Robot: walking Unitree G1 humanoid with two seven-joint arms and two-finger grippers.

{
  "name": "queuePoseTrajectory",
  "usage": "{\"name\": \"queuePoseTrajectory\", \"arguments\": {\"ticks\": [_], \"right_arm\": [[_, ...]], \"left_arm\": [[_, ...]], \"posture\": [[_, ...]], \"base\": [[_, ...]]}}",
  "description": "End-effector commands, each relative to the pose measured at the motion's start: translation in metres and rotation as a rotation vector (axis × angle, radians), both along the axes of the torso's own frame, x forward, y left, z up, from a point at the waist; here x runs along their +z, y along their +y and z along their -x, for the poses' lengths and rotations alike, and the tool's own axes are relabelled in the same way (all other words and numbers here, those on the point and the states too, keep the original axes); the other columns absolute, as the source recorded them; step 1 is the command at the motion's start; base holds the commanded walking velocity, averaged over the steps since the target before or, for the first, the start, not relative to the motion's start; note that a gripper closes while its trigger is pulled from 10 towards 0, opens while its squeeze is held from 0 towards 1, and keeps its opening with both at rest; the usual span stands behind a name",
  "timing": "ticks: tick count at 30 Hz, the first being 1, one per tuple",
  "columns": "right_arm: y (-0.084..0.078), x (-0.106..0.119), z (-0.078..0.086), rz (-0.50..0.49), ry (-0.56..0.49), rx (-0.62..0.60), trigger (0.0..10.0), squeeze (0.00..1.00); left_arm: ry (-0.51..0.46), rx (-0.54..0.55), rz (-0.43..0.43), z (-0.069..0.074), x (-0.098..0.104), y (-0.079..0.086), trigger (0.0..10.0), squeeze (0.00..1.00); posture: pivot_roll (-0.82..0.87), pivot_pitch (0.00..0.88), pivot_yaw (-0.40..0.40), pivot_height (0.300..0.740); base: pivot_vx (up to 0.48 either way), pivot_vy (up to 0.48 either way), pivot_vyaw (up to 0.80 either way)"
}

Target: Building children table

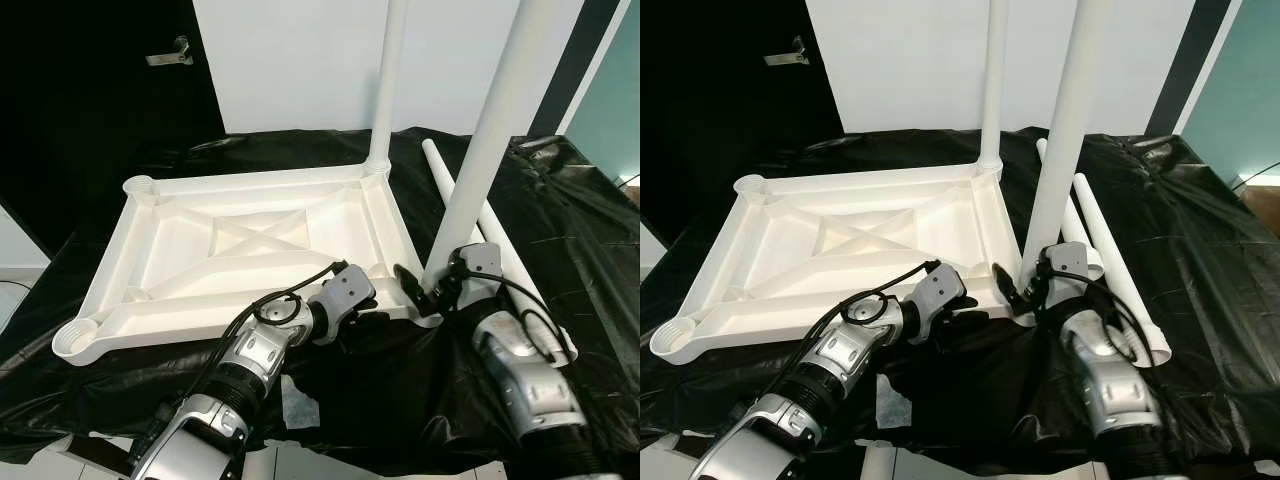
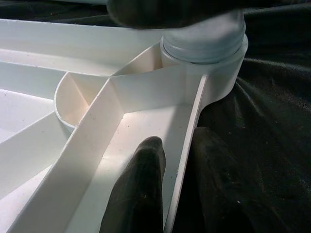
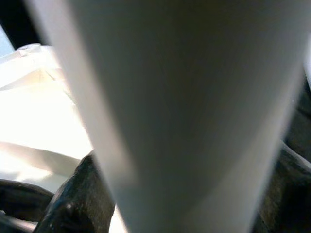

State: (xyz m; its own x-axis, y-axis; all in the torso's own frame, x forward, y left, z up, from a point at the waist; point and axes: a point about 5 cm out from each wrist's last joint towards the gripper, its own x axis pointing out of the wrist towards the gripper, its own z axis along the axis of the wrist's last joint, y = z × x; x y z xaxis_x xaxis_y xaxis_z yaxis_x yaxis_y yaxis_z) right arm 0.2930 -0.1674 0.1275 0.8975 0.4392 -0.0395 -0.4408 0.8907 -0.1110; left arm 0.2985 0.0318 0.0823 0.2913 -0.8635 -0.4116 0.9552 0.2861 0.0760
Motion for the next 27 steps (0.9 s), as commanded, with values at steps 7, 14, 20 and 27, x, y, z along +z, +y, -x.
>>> {"name": "queuePoseTrajectory", "arguments": {"ticks": [7,14,20,27], "right_arm": [[0.004,-0.004,0.001,0.033,0.085,0.160,10.0,0.00],[-0.001,-0.001,-0.003,0.101,0.101,0.241,0.0,0.00],[0.007,-0.009,0.001,0.059,0.122,0.201,0.0,0.00],[0.025,-0.022,0.009,-0.040,0.092,-0.035,0.0,0.00]], "left_arm": [[0.238,-0.033,-0.132,0.032,-0.053,0.012,10.0,0.00],[0.240,-0.024,-0.127,0.033,-0.053,0.013,10.0,0.00],[0.239,-0.019,-0.125,0.032,-0.053,0.013,10.0,0.00],[0.233,-0.016,-0.120,0.030,-0.051,0.011,10.0,0.00]], "posture": [[-0.04,0.000,-0.024,0.740],[-0.04,0.000,-0.025,0.740],[-0.04,0.000,-0.025,0.740],[-0.03,0.000,-0.025,0.740]], "base": [[0.000,0.000,0.00],[0.000,0.000,0.00],[0.000,0.000,0.00],[0.000,0.000,0.00]]}}
